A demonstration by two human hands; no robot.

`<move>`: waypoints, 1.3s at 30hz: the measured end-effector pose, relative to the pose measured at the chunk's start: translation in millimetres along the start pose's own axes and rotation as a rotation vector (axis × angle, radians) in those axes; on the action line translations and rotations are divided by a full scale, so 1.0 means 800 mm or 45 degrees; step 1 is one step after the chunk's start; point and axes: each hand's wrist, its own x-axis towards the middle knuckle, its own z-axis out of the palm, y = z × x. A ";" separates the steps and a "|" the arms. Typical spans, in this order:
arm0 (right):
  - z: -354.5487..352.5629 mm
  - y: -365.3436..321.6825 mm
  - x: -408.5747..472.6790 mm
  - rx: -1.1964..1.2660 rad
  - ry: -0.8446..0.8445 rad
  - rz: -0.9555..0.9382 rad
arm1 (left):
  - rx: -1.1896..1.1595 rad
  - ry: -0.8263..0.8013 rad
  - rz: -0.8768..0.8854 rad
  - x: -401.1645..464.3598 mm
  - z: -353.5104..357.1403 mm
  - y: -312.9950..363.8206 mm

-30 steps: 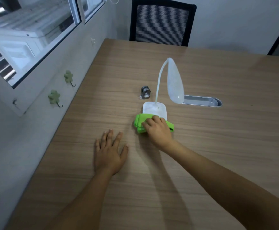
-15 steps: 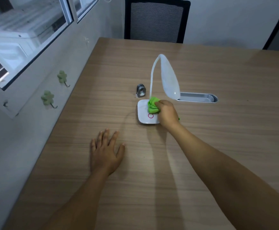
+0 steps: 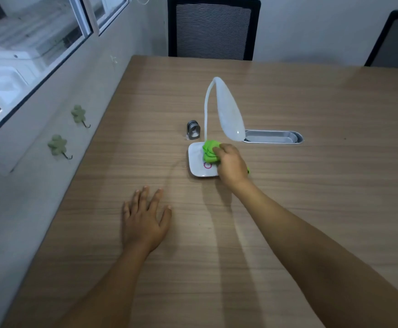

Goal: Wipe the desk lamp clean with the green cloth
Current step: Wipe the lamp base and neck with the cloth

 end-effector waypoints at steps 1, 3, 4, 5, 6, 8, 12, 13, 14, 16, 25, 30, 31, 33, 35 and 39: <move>0.003 0.004 -0.003 -0.022 -0.016 -0.014 | 0.000 0.001 0.001 0.000 0.000 0.000; 0.002 0.021 -0.014 -0.108 -0.017 -0.021 | 0.005 -0.008 0.003 -0.001 -0.001 0.000; -0.002 0.030 -0.019 -0.129 -0.003 0.008 | 0.009 -0.011 0.004 -0.001 -0.001 0.000; -0.006 0.039 -0.022 -0.141 0.012 0.063 | 0.012 -0.010 0.005 -0.001 -0.001 0.001; -0.009 0.046 -0.026 -0.151 0.037 0.115 | 0.016 -0.007 0.004 0.000 -0.001 0.001; -0.011 0.043 -0.035 -0.136 0.154 0.115 | 0.024 -0.006 0.000 0.000 -0.001 0.001; 0.011 0.011 -0.053 -0.108 0.169 -0.248 | 0.018 -0.009 -0.007 0.000 0.000 0.000; 0.017 0.005 -0.058 -0.165 0.111 -0.341 | 0.017 -0.003 -0.005 0.000 0.000 0.000; 0.020 0.003 -0.063 -0.240 0.059 -0.421 | 0.019 -0.001 -0.003 0.000 0.000 0.000; 0.019 0.013 -0.069 -0.410 -0.045 -0.499 | 0.025 -0.005 -0.004 0.000 -0.001 0.000; -0.015 0.039 -0.058 -0.381 0.185 -0.265 | 0.002 -0.029 -0.016 -0.001 -0.002 0.002; 0.003 -0.007 -0.026 -0.145 0.155 -0.253 | -0.008 -0.035 -0.018 -0.001 -0.004 0.003; 0.006 -0.007 -0.024 -0.121 0.061 -0.224 | -0.014 -0.029 -0.018 -0.001 -0.005 0.003; 0.013 0.003 -0.033 -0.153 -0.117 -0.176 | -0.014 -0.012 -0.013 -0.002 -0.005 0.003; 0.014 0.019 -0.054 -0.173 -0.134 -0.207 | 0.002 -0.015 -0.010 -0.002 -0.005 0.003; -0.002 0.038 -0.097 -0.188 -0.212 -0.242 | -0.011 -0.001 -0.002 -0.002 -0.004 0.003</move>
